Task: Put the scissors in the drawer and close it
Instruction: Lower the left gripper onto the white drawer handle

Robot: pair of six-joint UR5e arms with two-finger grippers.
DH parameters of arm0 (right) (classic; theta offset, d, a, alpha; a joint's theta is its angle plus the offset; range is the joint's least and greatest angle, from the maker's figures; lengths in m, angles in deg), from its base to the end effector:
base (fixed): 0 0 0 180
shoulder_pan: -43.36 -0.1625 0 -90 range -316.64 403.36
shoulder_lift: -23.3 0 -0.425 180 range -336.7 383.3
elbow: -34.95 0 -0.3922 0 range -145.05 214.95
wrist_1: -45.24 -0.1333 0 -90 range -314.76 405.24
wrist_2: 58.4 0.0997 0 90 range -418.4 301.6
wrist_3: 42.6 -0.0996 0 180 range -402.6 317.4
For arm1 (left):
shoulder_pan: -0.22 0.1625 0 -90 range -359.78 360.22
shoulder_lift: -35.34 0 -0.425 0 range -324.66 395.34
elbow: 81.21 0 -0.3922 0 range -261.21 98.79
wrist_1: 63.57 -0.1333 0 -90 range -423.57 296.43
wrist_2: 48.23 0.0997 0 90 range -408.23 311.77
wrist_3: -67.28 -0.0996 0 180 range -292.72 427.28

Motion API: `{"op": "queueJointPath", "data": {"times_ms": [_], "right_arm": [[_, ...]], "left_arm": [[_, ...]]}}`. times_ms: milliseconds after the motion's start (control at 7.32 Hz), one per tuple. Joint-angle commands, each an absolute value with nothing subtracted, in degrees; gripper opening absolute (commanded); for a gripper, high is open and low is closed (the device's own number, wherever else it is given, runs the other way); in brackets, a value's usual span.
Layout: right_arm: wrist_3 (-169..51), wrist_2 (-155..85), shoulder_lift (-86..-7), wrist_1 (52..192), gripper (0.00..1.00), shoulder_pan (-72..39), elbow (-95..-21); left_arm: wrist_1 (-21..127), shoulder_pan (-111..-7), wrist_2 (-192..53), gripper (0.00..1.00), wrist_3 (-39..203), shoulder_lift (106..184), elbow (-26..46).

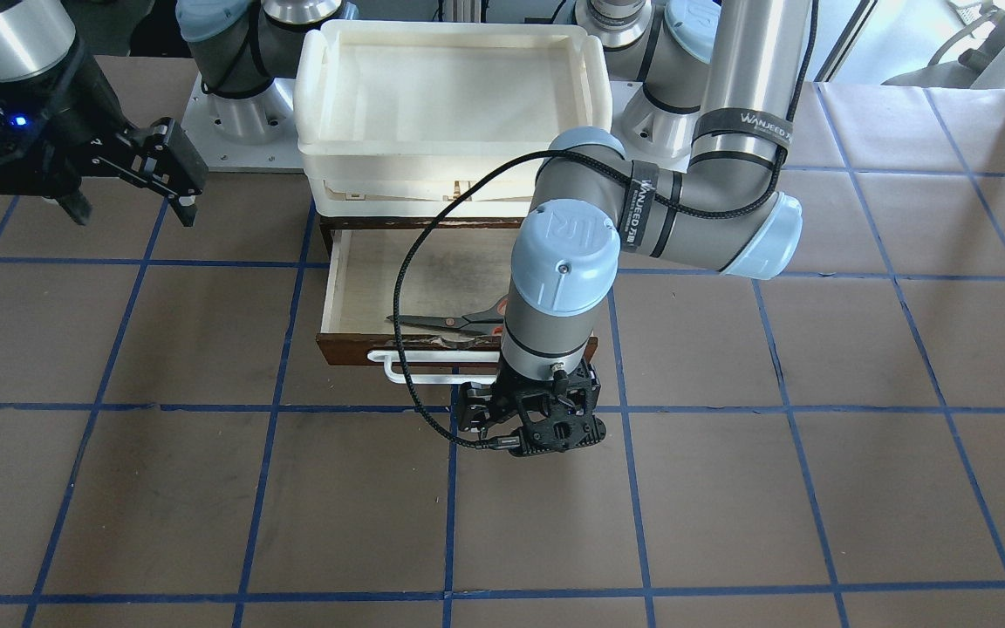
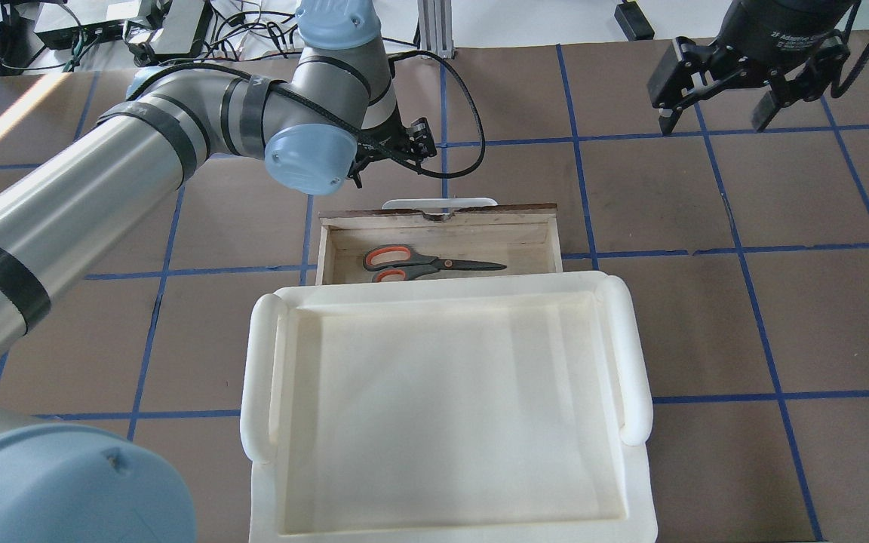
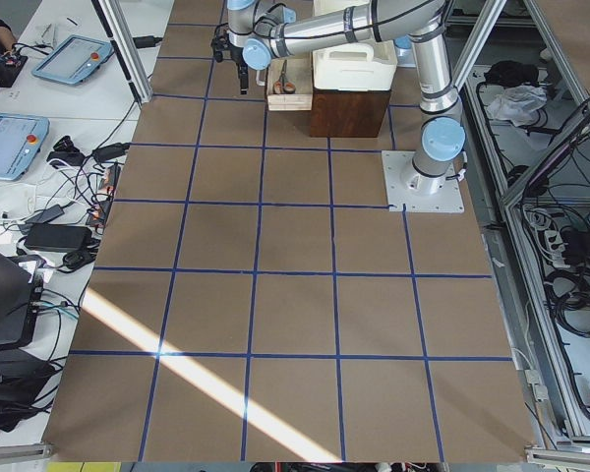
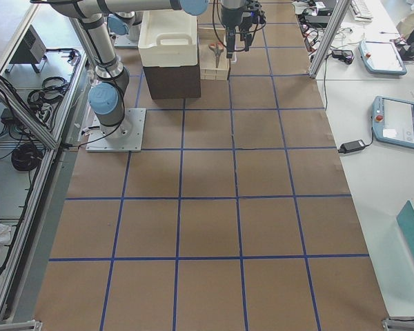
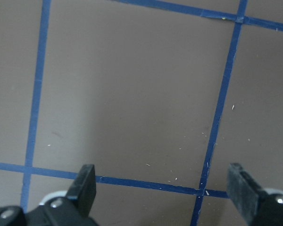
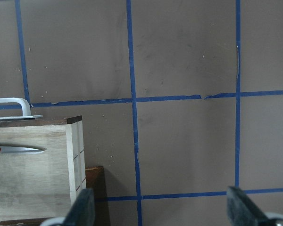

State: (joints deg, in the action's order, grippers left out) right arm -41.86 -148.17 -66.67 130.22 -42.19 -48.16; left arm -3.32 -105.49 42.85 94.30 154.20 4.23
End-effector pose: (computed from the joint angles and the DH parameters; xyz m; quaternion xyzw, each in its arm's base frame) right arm 0.0951 -0.5014 0.5380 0.0323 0.9993 -0.0161 0.0013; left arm -0.3083 -0.6106 0.2837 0.0989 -0.9939 0.0477 0.0086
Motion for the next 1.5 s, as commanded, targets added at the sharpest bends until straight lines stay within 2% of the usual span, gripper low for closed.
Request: {"op": "queueJointPath", "data": {"times_ms": [0,1366], "right_arm": [[-44.8,-148.9,-67.6,129.9,1.00,-42.9,-48.2],[-44.1,-148.6,-67.8,129.7,1.00,-42.9,-51.2]], "left_arm": [[-1.6,-106.7,44.0,1.00,95.2,155.0,4.2],[12.5,-106.7,43.7,1.00,95.0,152.8,3.5]]}}
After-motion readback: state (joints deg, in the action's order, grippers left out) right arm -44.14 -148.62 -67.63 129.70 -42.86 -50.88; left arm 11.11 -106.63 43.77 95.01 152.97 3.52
